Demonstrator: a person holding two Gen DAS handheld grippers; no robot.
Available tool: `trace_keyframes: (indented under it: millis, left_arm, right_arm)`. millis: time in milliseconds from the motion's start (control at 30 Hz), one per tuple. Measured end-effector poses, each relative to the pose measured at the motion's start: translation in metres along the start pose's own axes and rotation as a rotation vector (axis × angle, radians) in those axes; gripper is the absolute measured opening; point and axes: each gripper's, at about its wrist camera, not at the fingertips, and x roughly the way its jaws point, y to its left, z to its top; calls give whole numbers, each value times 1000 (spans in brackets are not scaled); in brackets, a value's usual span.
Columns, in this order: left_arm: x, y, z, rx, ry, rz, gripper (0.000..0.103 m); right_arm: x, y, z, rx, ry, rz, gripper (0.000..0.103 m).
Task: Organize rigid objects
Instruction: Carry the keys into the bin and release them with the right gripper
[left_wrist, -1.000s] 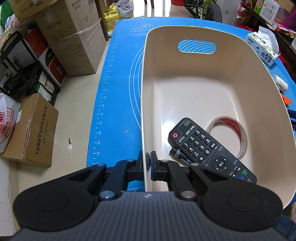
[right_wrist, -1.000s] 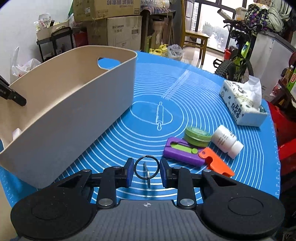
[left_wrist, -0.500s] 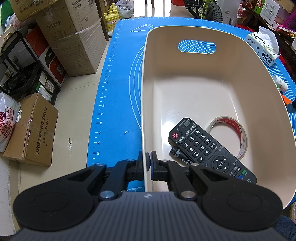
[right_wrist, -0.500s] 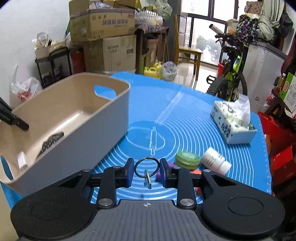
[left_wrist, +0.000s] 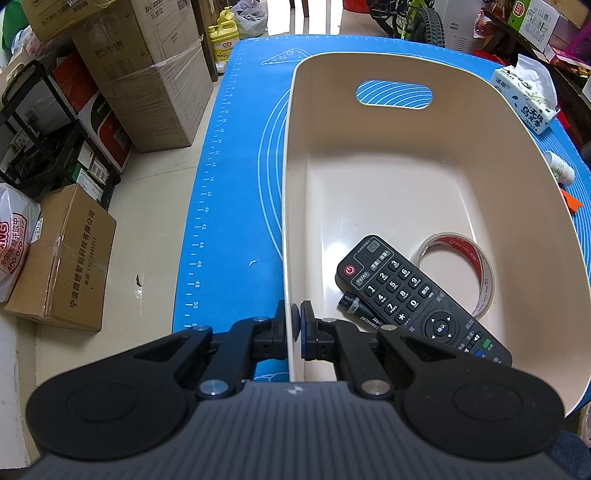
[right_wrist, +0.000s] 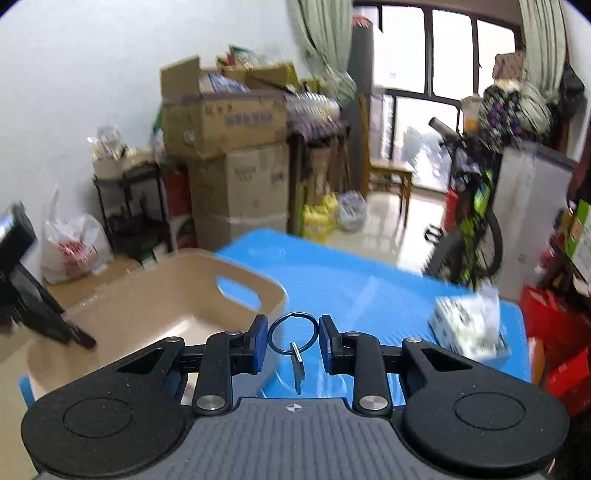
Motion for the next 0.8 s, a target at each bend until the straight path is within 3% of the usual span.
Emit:
trace_keyframes:
  millis: [267, 533, 667, 800]
  left_arm:
    - [0, 0, 0, 2, 0, 1, 6]
    - [0, 0, 0, 1, 0, -1, 6]
    - [1, -1, 0, 3, 0, 0, 6]
    - [1, -1, 0, 3, 0, 0, 6]
  right_arm:
    - [30, 51, 27, -38, -11, 112, 38]
    - [79, 102, 2, -74, 172, 172, 38]
    - [93, 110, -13, -76, 262, 196, 38]
    - [87, 107, -22, -61, 259, 215, 52]
